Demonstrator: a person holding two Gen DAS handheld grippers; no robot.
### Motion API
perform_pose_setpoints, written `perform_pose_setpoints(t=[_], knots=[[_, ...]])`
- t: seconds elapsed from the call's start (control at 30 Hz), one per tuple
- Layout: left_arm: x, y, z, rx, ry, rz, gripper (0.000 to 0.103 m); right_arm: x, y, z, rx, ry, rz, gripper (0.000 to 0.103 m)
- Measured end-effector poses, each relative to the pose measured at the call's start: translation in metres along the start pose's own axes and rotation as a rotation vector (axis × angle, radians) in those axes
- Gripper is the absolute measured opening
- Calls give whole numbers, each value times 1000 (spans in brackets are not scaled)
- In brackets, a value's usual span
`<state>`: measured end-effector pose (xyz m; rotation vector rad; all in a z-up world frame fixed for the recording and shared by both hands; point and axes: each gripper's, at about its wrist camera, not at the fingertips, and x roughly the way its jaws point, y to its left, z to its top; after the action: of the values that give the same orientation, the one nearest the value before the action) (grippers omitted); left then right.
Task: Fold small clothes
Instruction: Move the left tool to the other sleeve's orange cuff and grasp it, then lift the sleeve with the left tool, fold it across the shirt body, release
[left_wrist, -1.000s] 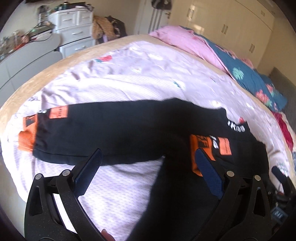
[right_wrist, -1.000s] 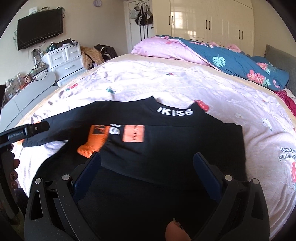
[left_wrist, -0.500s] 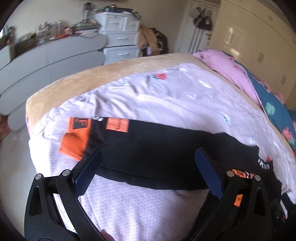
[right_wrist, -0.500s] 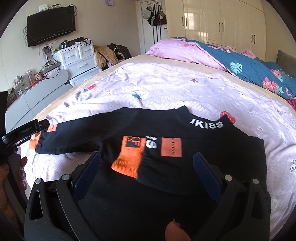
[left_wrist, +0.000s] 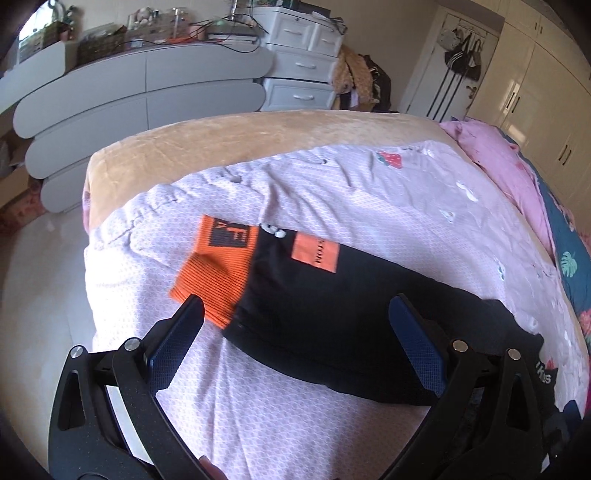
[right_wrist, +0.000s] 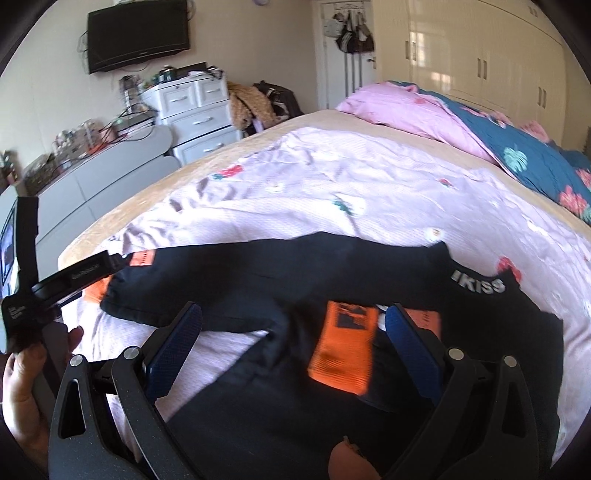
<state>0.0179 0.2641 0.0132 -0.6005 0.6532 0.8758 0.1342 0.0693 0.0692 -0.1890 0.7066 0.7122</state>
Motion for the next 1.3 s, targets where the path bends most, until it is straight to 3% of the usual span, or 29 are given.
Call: perform_pose_setpoints(t=[0.4, 0.57, 0.77, 0.83, 0.93, 1.0, 1.07, 1.13, 1.3], knots=[[22, 25, -2, -102, 62, 52, 94, 27, 44, 3, -58, 25, 42, 99], [48, 42, -8, -188, 155, 19, 94, 34, 39, -4, -11, 49, 57, 99], [45, 48, 0, -232, 110, -74, 94, 29, 21, -20, 38, 64, 51, 99], [45, 53, 4, -246, 91, -91, 84, 27, 13, -25, 55, 65, 42, 99], [41, 58, 7, -275, 72, -170, 54, 22, -1, -34, 96, 72, 28, 99], [38, 57, 7, -275, 66, -195, 22, 18, -10, -41, 108, 81, -5, 99], [34, 59, 7, -290, 55, -232, 6, 13, -17, -48, 106, 79, -46, 99], [22, 60, 8, -305, 22, -312, 6, 9, -24, -52, 111, 78, -73, 99], [-6, 47, 15, -257, -47, -407, 5, -4, -43, -58, 144, 76, -91, 99]])
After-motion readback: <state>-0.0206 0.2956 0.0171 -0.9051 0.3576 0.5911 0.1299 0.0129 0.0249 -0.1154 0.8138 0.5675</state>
